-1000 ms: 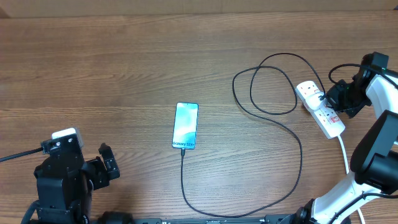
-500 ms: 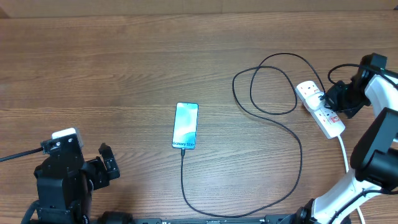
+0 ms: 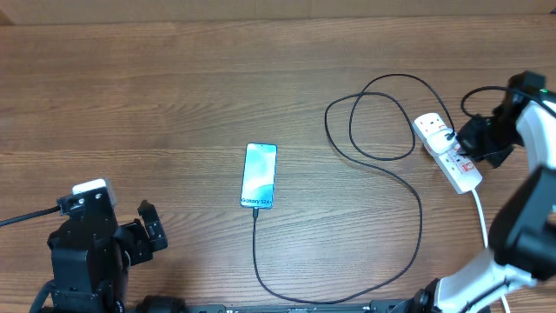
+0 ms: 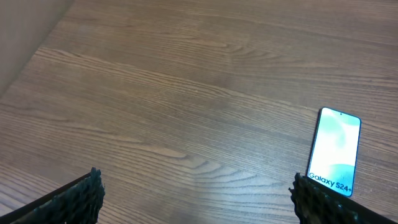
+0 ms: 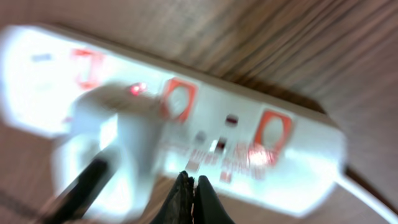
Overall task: Plug charger to phone and switch on socket
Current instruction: 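Lift the right gripper off the power strip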
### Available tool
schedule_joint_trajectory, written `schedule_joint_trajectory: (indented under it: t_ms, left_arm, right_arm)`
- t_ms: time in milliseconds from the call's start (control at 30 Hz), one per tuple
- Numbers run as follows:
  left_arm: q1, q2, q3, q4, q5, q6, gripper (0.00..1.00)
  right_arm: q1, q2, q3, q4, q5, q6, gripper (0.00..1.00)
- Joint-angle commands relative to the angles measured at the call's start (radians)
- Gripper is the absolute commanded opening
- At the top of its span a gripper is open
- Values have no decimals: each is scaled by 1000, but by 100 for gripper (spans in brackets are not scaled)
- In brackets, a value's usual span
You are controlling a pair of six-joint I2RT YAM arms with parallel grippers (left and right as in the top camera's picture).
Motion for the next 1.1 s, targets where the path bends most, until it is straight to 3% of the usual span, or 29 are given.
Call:
schedule_joint_trajectory:
  t_ms: [0, 67, 100, 167, 400, 733, 867, 1067]
  left_arm:
    - [-2, 2, -5, 2, -13, -3, 100]
    - [-2, 2, -5, 2, -13, -3, 99]
    - [-2, 2, -5, 2, -13, -3, 100]
    - [-2, 2, -5, 2, -13, -3, 100]
    - [-2, 2, -5, 2, -13, -3, 100]
    - [-2, 2, -5, 2, -13, -3, 99]
    - [-2, 2, -5, 2, -13, -3, 100]
    - [-2, 2, -5, 2, -13, -3, 100]
  right_arm:
    - [53, -371, 78, -22, 8, -72, 4]
    - [90, -520, 78, -23, 9, -72, 8]
    - [113, -614, 77, -33, 9, -72, 27]
    - [135, -732, 77, -51, 9, -68, 100]
    - [144, -1107, 77, -63, 9, -68, 100]
    - [151, -1234, 42, -179, 9, -68, 100]
    - [207, -1353, -97, -63, 16, -68, 100]
    - [277, -1642, -499, 297, 47, -68, 100]
